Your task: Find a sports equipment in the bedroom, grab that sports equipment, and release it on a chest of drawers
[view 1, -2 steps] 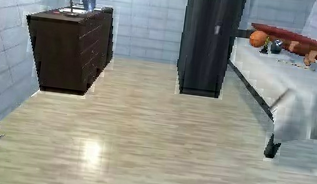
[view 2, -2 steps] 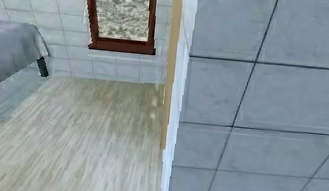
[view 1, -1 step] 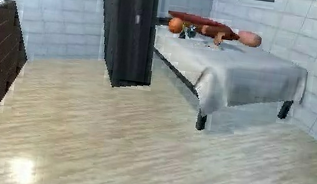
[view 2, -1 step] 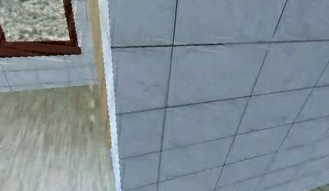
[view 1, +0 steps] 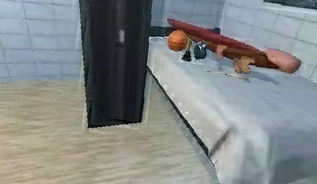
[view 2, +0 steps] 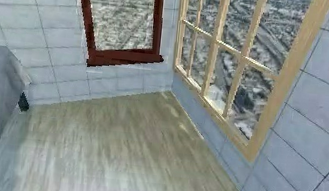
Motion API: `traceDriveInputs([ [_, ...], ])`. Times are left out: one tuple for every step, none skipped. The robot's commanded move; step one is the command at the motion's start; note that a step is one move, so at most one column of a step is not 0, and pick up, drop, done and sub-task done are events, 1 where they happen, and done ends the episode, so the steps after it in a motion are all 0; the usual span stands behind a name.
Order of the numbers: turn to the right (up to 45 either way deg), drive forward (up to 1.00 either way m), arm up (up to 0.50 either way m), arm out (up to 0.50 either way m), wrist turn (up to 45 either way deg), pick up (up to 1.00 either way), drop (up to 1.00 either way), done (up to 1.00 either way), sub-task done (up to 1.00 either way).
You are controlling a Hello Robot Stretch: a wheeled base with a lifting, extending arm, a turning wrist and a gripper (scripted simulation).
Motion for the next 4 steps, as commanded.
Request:
traceDriveInputs([
  [0.0,0.95,0.0,0.0,0.0,0.0,0.0,0.0,0.0],
  [-45.0,0.0,0.0,0.0,0.0,0.0,0.0,0.0,0.0],
  [-15.0,0.0,0.0,0.0,0.0,0.0,0.0,0.0,0.0],
  [45.0,0.0,0.0,0.0,0.0,0.0,0.0,0.0,0.0],
])
